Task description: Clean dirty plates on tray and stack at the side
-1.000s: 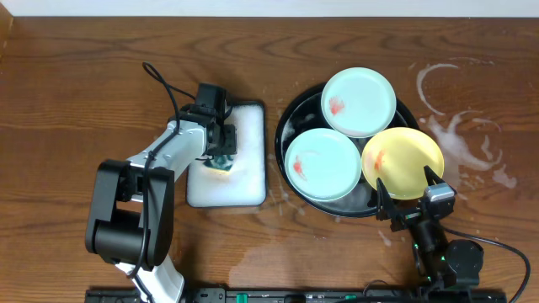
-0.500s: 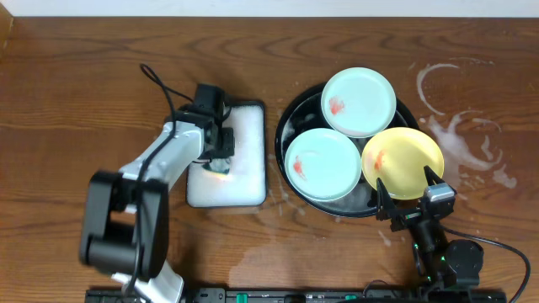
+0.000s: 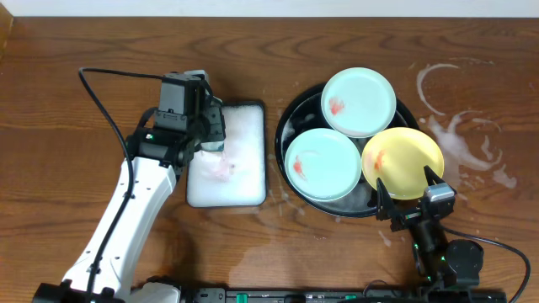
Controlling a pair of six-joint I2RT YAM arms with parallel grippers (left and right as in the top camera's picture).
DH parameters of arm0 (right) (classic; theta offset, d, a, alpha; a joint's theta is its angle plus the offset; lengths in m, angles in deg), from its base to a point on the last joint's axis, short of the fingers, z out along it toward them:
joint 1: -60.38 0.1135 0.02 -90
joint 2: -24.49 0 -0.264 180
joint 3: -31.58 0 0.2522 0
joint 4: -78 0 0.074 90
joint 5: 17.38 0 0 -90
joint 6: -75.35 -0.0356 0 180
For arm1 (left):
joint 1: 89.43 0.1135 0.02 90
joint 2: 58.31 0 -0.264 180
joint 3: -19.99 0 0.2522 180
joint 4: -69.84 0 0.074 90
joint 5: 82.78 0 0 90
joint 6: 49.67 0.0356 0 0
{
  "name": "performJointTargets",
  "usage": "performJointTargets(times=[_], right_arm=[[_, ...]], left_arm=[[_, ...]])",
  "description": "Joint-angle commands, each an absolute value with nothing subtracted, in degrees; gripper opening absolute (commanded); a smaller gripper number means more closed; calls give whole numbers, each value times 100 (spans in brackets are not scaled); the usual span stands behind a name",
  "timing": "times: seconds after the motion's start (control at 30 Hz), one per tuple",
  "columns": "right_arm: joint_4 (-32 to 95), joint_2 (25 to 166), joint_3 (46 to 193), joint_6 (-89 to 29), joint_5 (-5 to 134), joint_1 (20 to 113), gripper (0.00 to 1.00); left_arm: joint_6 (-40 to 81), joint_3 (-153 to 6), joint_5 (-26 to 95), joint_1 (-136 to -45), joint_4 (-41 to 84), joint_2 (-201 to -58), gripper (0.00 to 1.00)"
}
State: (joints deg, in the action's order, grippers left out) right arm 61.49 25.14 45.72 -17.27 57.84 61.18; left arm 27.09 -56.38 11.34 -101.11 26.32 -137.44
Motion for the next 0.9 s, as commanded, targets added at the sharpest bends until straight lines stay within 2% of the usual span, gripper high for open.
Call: performJointTargets(times=[0.0,0.37,0.7,0.87], right_arm=[[6121,2483,4566,-1803,5755,6079,99],[6121,2483,4566,-1801,5755,6079,99],[6119,2483,4566,-1803,5755,6079,99],[6121,2483,4566,-1803,5755,6079,99]], left_arm=[[2388,-5616,1125,-10103,2669,-13971,8],[2351,-5400,1125,-10061,3502,-15495,7],[2331,-5446,1593,-10061,3587,-14129,7],[1450,-5441,1579,-9998,3576,-13613,7]])
